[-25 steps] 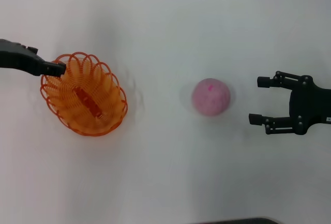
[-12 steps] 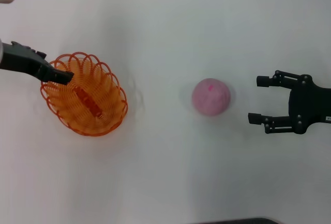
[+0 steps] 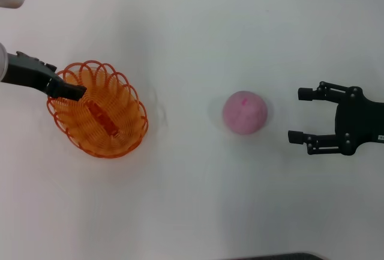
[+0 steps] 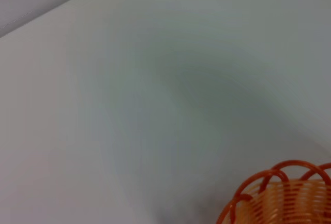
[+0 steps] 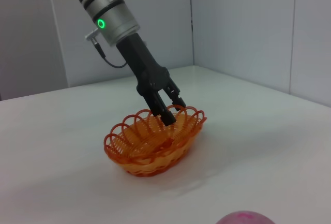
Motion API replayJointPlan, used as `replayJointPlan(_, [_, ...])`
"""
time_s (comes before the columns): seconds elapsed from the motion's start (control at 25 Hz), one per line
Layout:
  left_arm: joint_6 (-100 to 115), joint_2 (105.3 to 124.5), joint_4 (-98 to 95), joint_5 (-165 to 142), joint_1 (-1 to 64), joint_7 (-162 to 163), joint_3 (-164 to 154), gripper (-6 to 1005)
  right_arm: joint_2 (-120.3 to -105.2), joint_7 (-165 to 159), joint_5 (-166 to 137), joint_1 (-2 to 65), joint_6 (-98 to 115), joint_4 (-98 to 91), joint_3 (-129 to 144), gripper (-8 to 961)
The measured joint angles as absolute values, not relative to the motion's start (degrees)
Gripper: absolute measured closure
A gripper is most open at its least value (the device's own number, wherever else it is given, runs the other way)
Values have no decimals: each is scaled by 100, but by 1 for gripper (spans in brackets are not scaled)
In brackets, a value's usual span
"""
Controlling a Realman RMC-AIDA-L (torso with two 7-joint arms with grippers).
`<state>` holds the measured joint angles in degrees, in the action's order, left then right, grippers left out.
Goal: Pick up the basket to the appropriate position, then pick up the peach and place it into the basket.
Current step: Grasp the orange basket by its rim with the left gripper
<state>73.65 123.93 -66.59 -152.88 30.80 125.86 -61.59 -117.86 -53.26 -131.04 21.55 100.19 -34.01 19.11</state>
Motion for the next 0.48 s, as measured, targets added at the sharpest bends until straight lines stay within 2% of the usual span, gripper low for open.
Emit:
replayJointPlan(0.24, [7398, 12393, -6588, -15305, 3086, 12595, -6235, 196, -11786, -5326, -13104, 2161, 10023, -3401, 1854, 26])
replayJointPlan(0.48, [7360, 12393, -6583, -15278, 3090, 12597, -6208, 447, -11786, -5326, -13104, 2178, 10036, -3401, 1824, 26])
